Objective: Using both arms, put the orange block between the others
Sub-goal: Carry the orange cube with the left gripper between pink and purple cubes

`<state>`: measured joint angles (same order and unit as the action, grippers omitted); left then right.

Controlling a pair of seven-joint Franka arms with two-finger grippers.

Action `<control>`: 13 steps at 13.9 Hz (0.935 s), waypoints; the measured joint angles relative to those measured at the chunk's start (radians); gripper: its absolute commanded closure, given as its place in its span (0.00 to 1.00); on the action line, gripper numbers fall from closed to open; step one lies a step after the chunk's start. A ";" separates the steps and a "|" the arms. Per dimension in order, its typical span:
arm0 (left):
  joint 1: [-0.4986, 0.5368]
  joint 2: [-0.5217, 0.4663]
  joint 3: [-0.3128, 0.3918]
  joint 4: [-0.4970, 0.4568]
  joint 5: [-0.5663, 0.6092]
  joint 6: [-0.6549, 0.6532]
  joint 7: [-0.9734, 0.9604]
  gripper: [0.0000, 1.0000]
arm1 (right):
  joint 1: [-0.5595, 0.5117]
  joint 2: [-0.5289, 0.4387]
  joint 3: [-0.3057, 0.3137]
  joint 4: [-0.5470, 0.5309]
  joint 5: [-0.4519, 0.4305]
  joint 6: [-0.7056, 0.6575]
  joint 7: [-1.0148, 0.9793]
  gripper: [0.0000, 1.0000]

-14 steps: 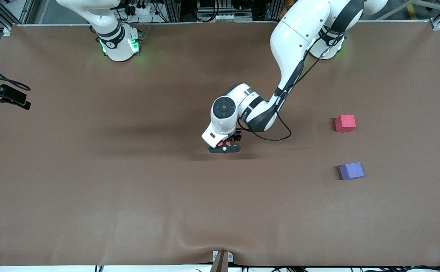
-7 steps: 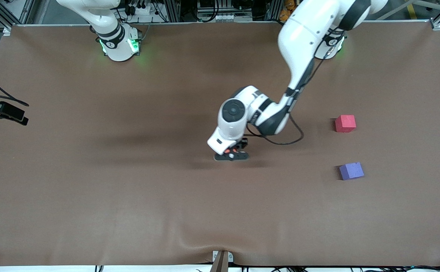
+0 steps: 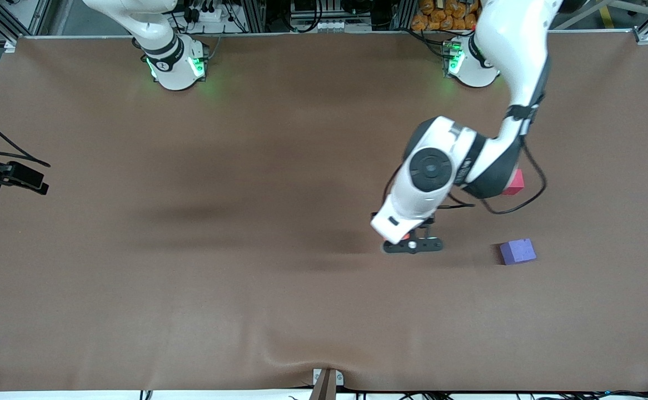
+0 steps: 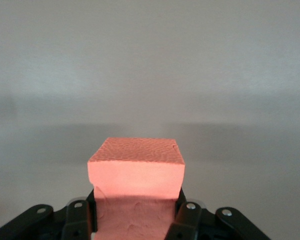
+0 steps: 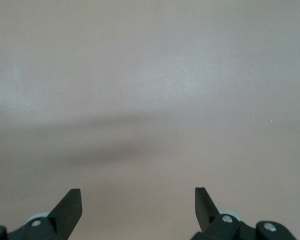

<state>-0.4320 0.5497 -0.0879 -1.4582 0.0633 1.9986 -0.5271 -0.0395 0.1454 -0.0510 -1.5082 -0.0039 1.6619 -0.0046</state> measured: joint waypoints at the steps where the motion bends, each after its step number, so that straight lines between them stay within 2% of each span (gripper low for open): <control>1: 0.027 -0.032 0.000 -0.038 0.000 0.000 0.036 0.67 | 0.001 0.001 0.002 0.000 0.000 0.003 0.000 0.00; 6: 0.181 -0.169 0.001 -0.221 0.002 0.002 0.184 0.67 | 0.025 0.001 0.008 0.007 0.000 0.005 0.000 0.00; 9: 0.246 -0.205 0.000 -0.301 0.025 0.015 0.211 0.67 | 0.026 0.001 0.008 0.011 0.000 -0.001 0.000 0.00; 13: 0.329 -0.241 -0.001 -0.424 0.050 0.122 0.284 0.67 | 0.030 -0.011 0.011 0.026 0.000 -0.060 0.002 0.00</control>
<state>-0.1025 0.3083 -0.0888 -1.8827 0.1137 2.1206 -0.2432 -0.0098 0.1342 -0.0397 -1.4822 -0.0036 1.6024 -0.0028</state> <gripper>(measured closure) 0.463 0.000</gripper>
